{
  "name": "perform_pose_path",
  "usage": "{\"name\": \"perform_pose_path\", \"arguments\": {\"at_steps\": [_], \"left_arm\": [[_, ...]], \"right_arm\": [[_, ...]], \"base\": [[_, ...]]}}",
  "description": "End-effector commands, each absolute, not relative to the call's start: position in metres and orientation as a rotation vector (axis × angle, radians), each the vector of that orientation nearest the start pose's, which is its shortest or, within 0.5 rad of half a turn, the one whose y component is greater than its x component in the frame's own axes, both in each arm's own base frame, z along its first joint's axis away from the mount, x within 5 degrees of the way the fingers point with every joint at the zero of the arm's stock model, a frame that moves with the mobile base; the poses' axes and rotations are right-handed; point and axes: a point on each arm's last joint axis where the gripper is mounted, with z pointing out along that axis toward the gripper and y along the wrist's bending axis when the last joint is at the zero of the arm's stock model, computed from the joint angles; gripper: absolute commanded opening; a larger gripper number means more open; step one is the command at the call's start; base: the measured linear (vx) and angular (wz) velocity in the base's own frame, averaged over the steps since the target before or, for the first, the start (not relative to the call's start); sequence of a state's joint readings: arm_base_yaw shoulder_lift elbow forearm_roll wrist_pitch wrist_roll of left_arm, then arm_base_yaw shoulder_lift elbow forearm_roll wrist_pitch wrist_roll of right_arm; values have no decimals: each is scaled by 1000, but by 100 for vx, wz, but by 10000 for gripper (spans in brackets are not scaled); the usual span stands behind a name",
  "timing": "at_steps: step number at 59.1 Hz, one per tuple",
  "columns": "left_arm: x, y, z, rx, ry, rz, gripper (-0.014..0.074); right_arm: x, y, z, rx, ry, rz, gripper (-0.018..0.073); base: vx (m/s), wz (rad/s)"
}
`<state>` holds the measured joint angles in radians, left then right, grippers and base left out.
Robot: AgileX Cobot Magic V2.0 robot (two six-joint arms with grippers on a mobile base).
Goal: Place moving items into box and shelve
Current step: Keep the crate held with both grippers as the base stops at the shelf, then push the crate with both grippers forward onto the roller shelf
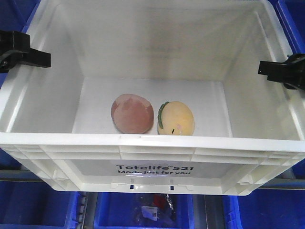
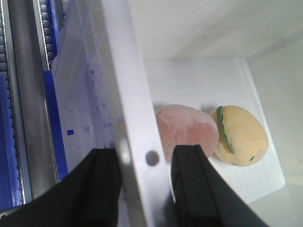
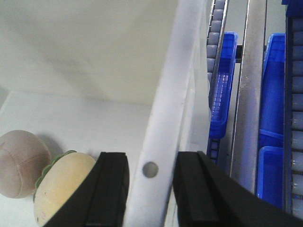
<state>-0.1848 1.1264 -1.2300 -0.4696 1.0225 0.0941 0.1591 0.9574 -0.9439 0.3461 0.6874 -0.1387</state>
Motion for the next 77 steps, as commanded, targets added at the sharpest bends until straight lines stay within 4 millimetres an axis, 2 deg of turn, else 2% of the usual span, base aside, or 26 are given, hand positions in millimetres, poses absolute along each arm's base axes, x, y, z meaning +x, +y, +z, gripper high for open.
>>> {"name": "perform_pose_path", "arguments": {"at_steps": [1,34,45,61,77], "left_arm": [[197,-78,438,202,2139,-740,-6],[197,-78,438,202,2139,-740,-6],[208,-80,432,188,2155,-733,-6],[250,-86,404,132,2240,-730,-6],[303,-88,380,-24,2140,-682,-6]], "right_arm": [[185,49,398,-92,1964,449,-6],[185,49,398,-94,1969,450,-6],[190,50,394,-94,1991,446,-6],[225,53,376,-53,2020,424,-6],[277,50,358,52,1882,344,-5]], "base": [[0,0],[0,0],[0,0],[0,0],[0,0]]}}
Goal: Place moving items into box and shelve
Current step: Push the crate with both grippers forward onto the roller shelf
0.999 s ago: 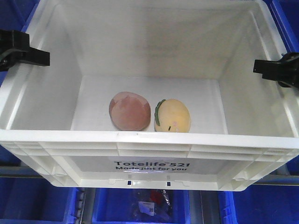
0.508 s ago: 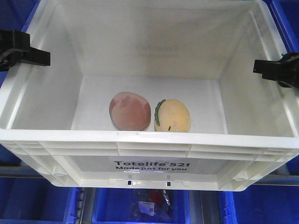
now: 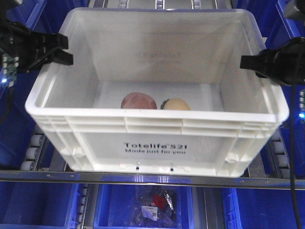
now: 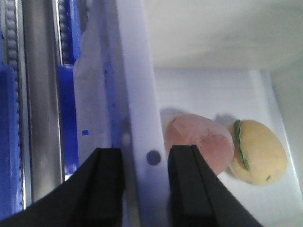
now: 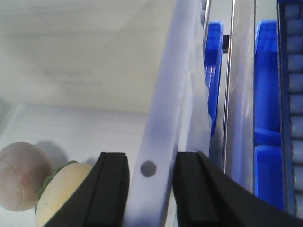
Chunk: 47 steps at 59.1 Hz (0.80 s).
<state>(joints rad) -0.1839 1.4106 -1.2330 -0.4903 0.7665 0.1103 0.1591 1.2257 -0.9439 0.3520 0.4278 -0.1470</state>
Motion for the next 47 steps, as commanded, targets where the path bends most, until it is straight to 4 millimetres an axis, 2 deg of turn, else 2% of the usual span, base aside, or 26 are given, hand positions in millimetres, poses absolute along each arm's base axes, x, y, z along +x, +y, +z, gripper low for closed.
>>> {"name": "perform_pose_path", "arguments": {"at_steps": [1,8,13,24,31,42,47], "left_arm": [[306,-88,378,-39,2129,-685,-6],[323,-89,369,-121,2090,-705,-3],[331,-89,360,-132,2109,-695,9],[339,-93,341,-126,2200,-705,109],[341,-97,333,-113,2235,-708,251],[342,-98,332,33,2212,-635,507],[342,-98,334,48,2199,-623,580]], "right_arm": [[281,50,357,59,1869,337,-4],[297,49,348,88,1829,307,1],[302,49,342,84,1845,298,15],[305,50,338,44,1862,268,128],[305,50,338,-1,1856,232,289],[305,50,337,-32,1861,212,599],[305,50,337,-32,1861,212,689]], "base": [[0,0],[0,0],[0,0],[0,0],[0,0],[0,0],[0,0]]}}
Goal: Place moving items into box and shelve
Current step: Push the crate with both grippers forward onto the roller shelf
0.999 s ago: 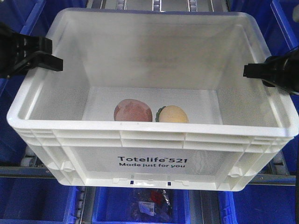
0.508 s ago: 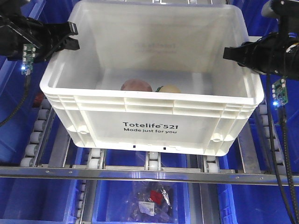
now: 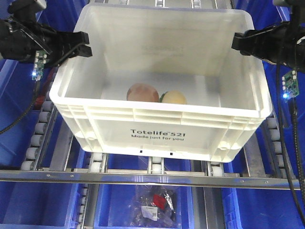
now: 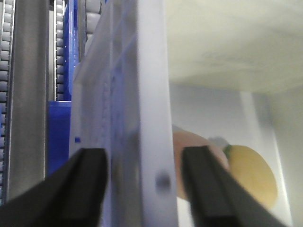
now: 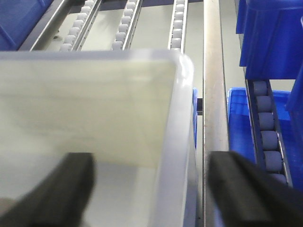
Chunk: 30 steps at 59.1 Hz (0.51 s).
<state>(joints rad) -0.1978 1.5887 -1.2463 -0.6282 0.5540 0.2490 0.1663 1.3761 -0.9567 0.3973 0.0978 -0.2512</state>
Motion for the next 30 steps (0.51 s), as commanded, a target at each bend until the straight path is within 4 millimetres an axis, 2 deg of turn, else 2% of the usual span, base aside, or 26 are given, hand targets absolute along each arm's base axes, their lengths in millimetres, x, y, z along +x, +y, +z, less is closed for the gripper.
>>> {"name": "perform_pose_path", "arguments": {"at_steps": [1,6,14,30], "left_arm": [[342,-98,335,53,2197,-620,593],[341,-96,336,59,2192,-608,619],[338,-90,341,127,2175,-505,608],[330,-88,351,148,2156,-486,582]], "right_arm": [[305,50,337,-32,1861,212,704],[305,50,337,-32,1861,212,727],[305,50,337,-32,1860,212,715],[305,50,337,-32,1861,212,626]], "base": [[0,0],[0,0],[0,0],[0,0]]}}
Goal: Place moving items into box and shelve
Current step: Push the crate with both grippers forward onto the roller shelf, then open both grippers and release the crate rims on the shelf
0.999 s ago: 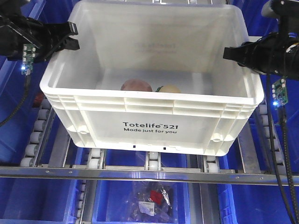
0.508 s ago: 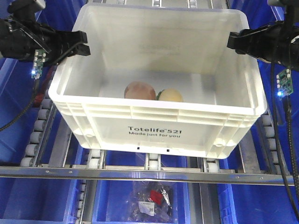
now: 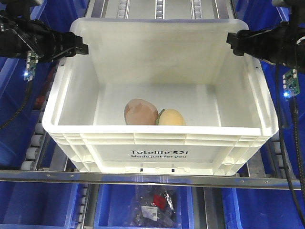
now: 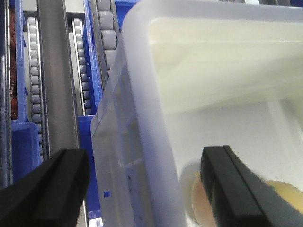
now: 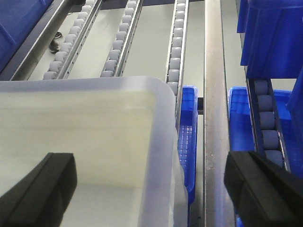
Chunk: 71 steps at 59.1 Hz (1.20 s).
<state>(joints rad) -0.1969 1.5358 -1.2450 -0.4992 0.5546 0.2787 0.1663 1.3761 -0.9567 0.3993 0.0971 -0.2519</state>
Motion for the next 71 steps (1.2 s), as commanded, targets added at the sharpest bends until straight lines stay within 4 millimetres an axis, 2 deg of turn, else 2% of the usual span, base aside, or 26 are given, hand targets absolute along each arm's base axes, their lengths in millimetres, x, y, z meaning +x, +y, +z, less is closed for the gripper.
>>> {"name": "perform_pose_path", "arguments": {"at_steps": [1,22,34,40,46,56,63,71], "left_arm": [[330,-88,351,148,2156,-486,582],[330,-88,351,151,2162,-487,582],[330,-88,350,152,2165,-488,582],[323,-89,353,190,2171,-471,582],[305,-94,356,229,2145,-459,582],[260,-97,358,272,2086,-473,582],[213,-90,364,327,2006,-461,582],[163,-72,359,358,1922,-421,582]], "right_arm": [[305,50,337,-32,1861,212,616],[305,50,337,-29,1861,214,446],[305,50,337,-29,1861,214,384],[305,50,337,-29,1861,214,359],[305,50,337,-29,1860,214,337],[305,50,337,-29,1861,214,308],[305,50,337,-29,1861,214,291],[305,50,337,-29,1861,214,272]], "base": [[0,0],[0,0],[0,0],[0,0],[0,0],[0,0],[0,0],[0,0]]}}
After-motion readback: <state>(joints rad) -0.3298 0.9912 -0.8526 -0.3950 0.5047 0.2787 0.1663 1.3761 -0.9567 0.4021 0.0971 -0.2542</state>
